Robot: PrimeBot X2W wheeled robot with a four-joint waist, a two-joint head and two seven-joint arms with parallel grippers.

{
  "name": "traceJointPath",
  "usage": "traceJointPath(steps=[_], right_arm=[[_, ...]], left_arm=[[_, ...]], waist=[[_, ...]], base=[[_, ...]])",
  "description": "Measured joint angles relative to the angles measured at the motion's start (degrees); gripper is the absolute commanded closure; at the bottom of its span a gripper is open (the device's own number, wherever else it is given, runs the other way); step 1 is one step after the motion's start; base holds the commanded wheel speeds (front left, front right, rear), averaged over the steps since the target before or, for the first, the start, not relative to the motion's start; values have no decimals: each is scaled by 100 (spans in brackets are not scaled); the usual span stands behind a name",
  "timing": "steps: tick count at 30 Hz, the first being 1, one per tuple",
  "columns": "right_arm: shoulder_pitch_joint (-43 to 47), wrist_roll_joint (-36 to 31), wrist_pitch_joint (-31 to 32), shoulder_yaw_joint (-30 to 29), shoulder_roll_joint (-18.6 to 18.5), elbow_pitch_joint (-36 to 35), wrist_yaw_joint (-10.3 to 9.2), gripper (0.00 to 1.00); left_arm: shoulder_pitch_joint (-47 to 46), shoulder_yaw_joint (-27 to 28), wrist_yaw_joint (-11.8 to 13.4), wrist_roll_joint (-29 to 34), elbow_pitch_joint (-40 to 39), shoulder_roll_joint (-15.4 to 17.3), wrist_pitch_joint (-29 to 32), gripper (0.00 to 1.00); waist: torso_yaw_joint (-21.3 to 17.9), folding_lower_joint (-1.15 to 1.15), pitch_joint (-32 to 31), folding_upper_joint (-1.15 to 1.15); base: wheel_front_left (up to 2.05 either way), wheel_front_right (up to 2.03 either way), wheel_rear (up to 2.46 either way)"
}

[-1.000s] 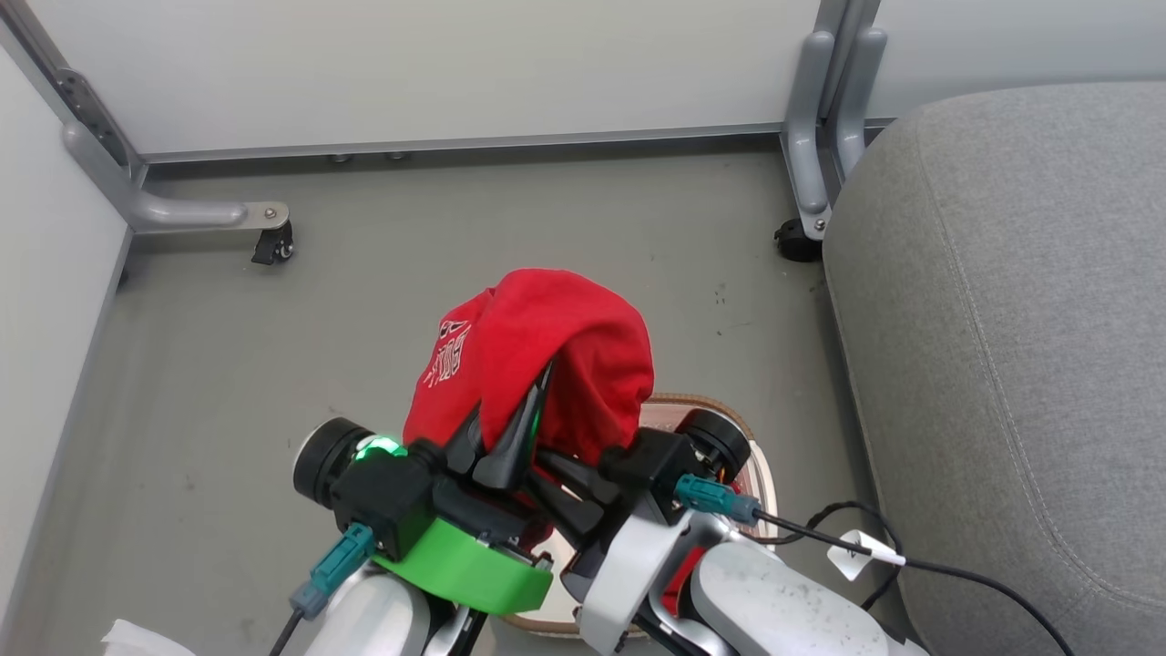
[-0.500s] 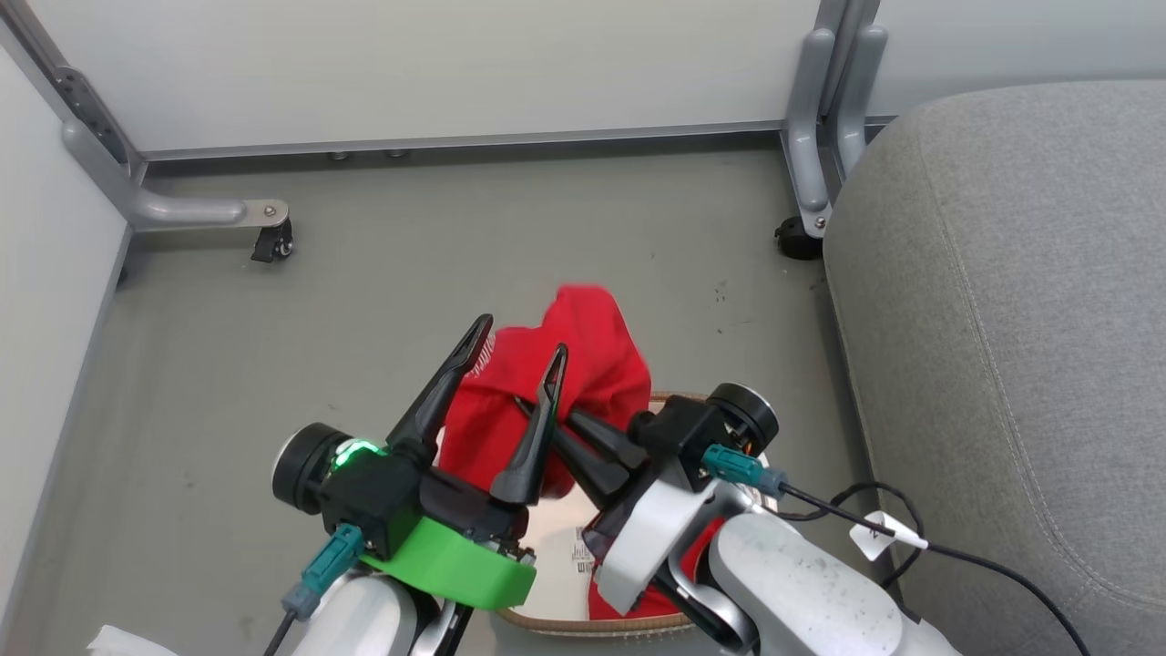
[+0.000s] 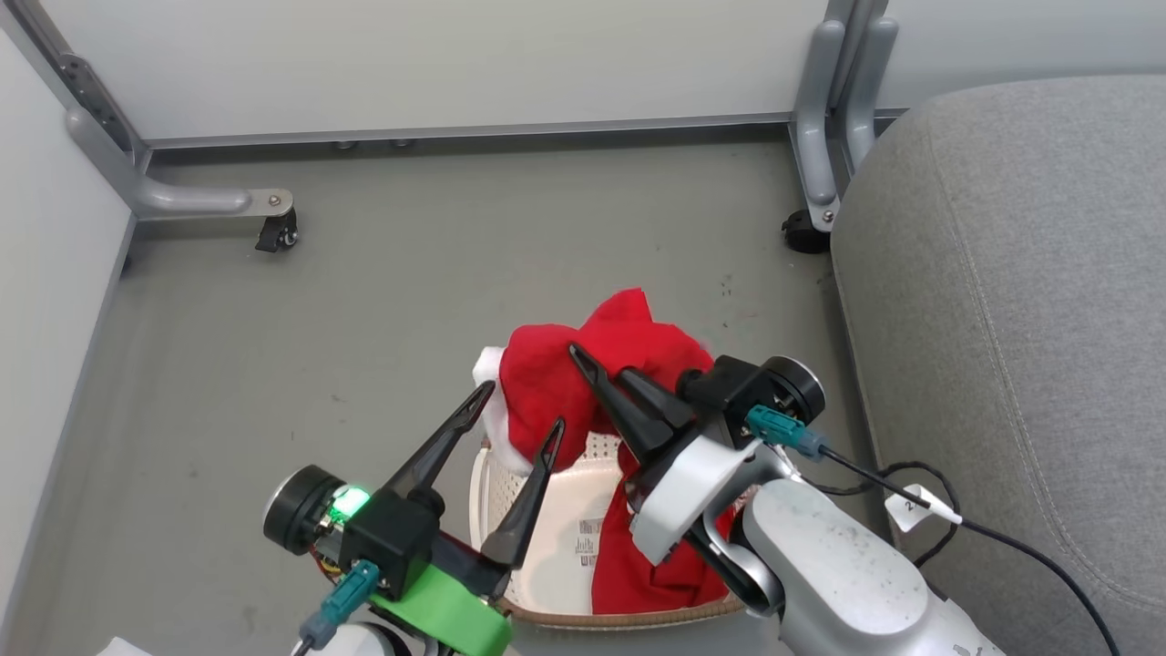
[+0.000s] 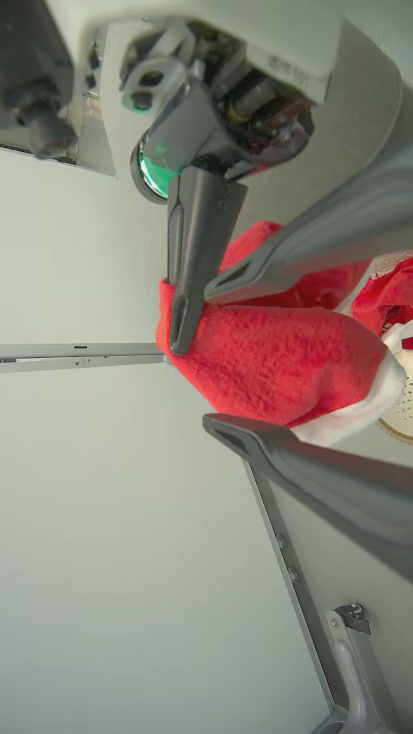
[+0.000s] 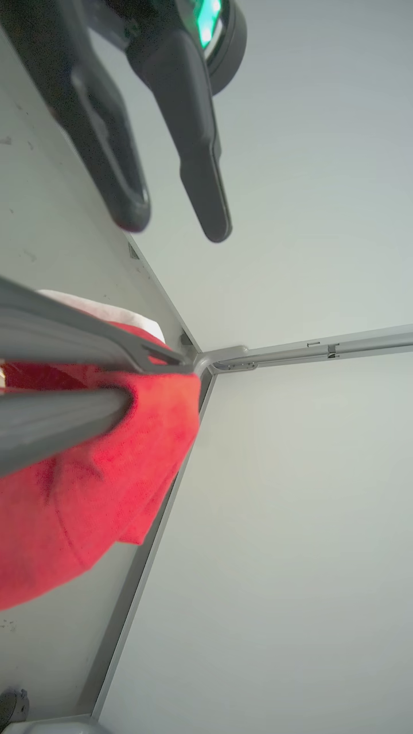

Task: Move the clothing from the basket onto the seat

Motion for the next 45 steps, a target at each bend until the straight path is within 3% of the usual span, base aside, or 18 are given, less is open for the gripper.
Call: traceJointPath(steps=[17, 31, 39, 45], right_arm=[[144, -105, -77, -513, 1, 53, 0, 100], [215, -63, -133, -1038, -1, -121, 0, 100], [291, -144, -152, -1735, -2, -338, 0, 100], [279, -235, -152, -2370, 1, -541, 0, 100]], left_arm=[[113, -446, -111, 33, -159, 319, 200, 0], [-18, -617, -105, 53, -341, 401, 338, 0], [-220, -702, -109, 103, -502, 467, 454, 0], [-353, -740, -101, 187, -633, 506, 519, 0]], waist=[[-337, 0, 144, 0], [-1367, 0, 401, 0], [-2016, 0, 701, 0], [-2277, 0, 1090, 0]], base=[[0, 0, 0], [0, 0, 0], [0, 0, 0], [0, 0, 0]])
